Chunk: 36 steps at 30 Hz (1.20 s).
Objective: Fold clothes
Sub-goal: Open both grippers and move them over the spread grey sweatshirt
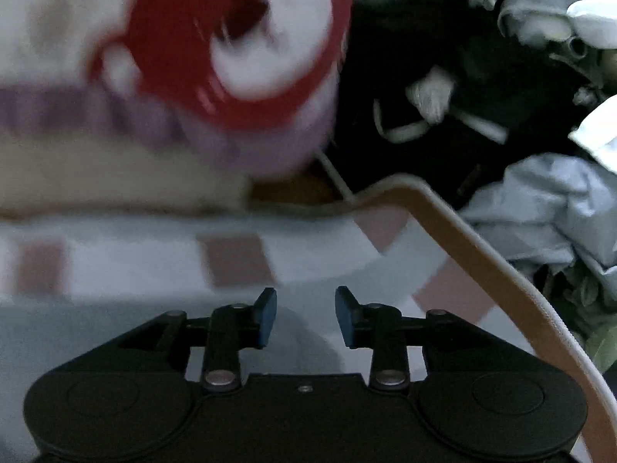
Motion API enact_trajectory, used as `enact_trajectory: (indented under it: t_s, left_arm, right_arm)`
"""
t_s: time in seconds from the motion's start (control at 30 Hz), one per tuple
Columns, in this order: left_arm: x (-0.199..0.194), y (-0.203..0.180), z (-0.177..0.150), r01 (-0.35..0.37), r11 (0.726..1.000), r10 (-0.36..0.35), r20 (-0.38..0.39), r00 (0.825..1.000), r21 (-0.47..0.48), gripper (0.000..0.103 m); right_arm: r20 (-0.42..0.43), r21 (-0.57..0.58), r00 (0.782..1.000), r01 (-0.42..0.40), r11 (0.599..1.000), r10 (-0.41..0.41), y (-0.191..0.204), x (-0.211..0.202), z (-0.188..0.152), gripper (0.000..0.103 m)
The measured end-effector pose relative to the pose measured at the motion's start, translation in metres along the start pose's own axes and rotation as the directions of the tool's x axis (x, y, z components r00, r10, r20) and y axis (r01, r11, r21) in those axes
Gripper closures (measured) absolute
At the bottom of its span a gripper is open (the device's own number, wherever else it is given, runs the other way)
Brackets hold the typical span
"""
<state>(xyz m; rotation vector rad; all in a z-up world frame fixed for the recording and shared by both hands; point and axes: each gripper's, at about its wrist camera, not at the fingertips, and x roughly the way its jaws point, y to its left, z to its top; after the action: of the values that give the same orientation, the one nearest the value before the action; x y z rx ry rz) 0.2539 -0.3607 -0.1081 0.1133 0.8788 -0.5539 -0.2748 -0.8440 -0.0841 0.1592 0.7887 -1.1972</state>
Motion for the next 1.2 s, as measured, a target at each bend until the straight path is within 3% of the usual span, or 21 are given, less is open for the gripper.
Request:
enact_trajectory:
  t_s: [0.03,0.1,0.17,0.27,0.37,0.47,0.53,0.57,0.6,0.63,0.67,0.77,0.8,0.9,0.97,1.07,1.13,1.2]
  left_arm:
    - [-0.007,0.003,0.0,0.014,1.0,-0.014,0.006,1.0,-0.001,0.079]
    - [-0.019,0.006,0.0,-0.002,0.999,0.001,0.01,1.0,0.04,0.07]
    - [-0.03,0.008,0.0,-0.017,0.996,0.016,0.014,1.0,0.082,0.067]
    - [-0.048,0.012,-0.001,-0.04,0.989,0.038,0.022,0.999,0.144,0.067]
    - [-0.067,0.026,-0.025,-0.003,0.992,0.006,-0.024,1.0,0.128,0.067]
    - [-0.096,0.041,-0.073,0.097,0.99,-0.094,-0.03,0.995,0.104,0.068]
    - [-0.113,0.032,-0.11,0.079,0.971,-0.088,0.029,0.996,0.226,0.069]
    - [-0.117,0.021,-0.13,0.044,0.945,-0.063,0.051,0.997,0.324,0.069]
    - [-0.121,0.012,-0.147,0.035,0.923,-0.056,0.044,0.997,0.383,0.069]
    - [-0.124,0.005,-0.159,0.056,0.912,-0.064,0.006,0.998,0.405,0.069]
    - [-0.129,0.0,-0.168,0.092,0.905,-0.089,-0.027,0.996,0.415,0.069]
    - [-0.155,-0.007,-0.182,0.238,0.887,-0.22,-0.091,0.971,0.395,0.067]
    - [-0.164,-0.009,-0.185,0.285,0.878,-0.261,-0.114,0.959,0.386,0.063]
    - [-0.177,-0.01,-0.193,0.404,0.855,-0.35,-0.213,0.912,0.326,0.036]
    - [-0.178,-0.012,-0.2,0.431,0.845,-0.362,-0.254,0.897,0.316,0.032]
    - [-0.172,-0.019,-0.214,0.417,0.845,-0.335,-0.278,0.901,0.334,0.028]
    - [-0.163,-0.03,-0.223,0.374,0.851,-0.267,-0.31,0.912,0.368,0.021]
    - [-0.159,-0.042,-0.231,0.336,0.833,-0.209,-0.311,0.927,0.44,0.021]
  right_arm:
    - [0.021,0.018,0.999,-0.045,0.999,0.045,0.004,-0.017,0.005,0.064]
    - [0.045,-0.009,0.979,-0.198,0.98,0.199,0.024,-0.051,0.013,0.064]
    - [0.047,-0.07,0.932,-0.355,0.932,0.359,0.057,-0.083,0.016,0.059]
    - [0.014,-0.188,0.828,-0.548,0.815,0.56,0.121,-0.124,0.012,0.054]
    - [-0.067,-0.28,0.717,-0.681,0.677,0.694,0.188,-0.166,-0.004,0.054]
    - [-0.119,-0.258,0.641,-0.757,0.6,0.758,0.228,-0.205,-0.034,0.052]
    - [-0.161,-0.2,0.566,-0.821,0.534,0.809,0.244,-0.225,-0.058,0.046]
    - [-0.194,-0.184,0.509,-0.859,0.478,0.839,0.251,-0.231,-0.074,0.046]
    - [-0.228,-0.168,0.454,-0.89,0.425,0.861,0.259,-0.237,-0.091,0.046]
    - [-0.27,-0.161,0.424,-0.905,0.393,0.865,0.266,-0.241,-0.107,0.046]
    - [-0.306,-0.154,0.416,-0.909,0.387,0.856,0.271,-0.242,-0.119,0.046]
    - [-0.332,-0.094,0.423,-0.904,0.416,0.843,0.268,-0.246,-0.147,0.046]
    - [-0.33,-0.081,0.424,-0.903,0.422,0.844,0.263,-0.246,-0.152,0.046]
    - [-0.326,-0.043,0.438,-0.892,0.45,0.838,0.245,-0.24,-0.164,0.046]
    - [-0.348,-0.02,0.441,-0.886,0.464,0.827,0.233,-0.223,-0.164,0.046]
    - [-0.315,0.035,0.456,-0.871,0.491,0.832,0.212,-0.204,-0.158,0.045]
    - [-0.292,0.114,0.446,-0.862,0.494,0.846,0.201,-0.191,-0.155,0.045]
    - [-0.284,0.157,0.44,-0.855,0.494,0.852,0.195,-0.183,-0.156,0.045]
